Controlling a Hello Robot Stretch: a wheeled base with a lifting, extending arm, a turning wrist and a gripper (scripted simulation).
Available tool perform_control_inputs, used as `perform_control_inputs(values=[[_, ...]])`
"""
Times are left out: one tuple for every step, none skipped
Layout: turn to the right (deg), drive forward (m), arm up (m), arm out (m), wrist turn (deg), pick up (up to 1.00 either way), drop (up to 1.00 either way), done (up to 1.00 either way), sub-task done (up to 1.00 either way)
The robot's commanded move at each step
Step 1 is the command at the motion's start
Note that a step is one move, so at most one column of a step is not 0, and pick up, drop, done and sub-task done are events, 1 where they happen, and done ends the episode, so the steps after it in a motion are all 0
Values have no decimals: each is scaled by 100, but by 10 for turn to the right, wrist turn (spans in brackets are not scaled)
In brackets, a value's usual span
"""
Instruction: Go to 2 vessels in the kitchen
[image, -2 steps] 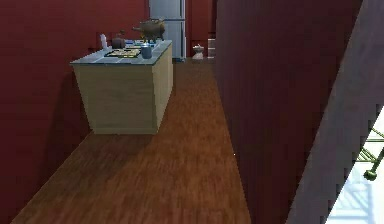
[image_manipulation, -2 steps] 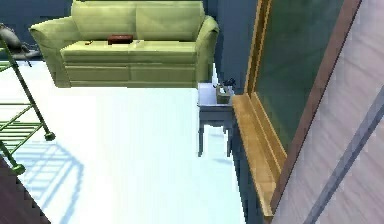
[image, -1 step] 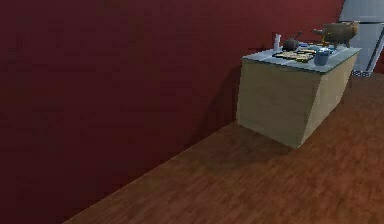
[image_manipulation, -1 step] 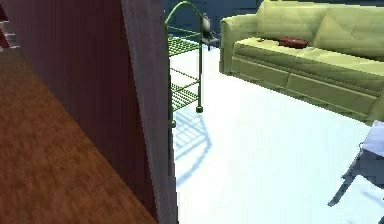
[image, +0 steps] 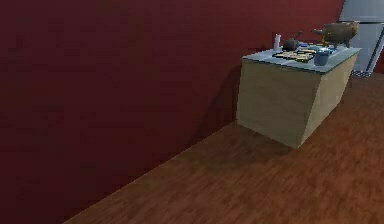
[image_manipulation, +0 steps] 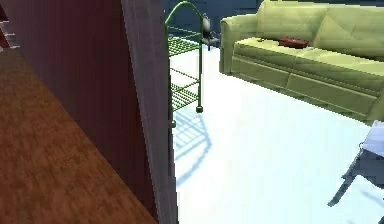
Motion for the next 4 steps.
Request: perform_control_inputs(values=[[-210,0,0,0,0,0,0,0,0],[450,0,0,0,0,0,0,0,0],[420,0,0,0,0,0,0,0,0],[-180,0,0,0,0,0,0,0,0]])
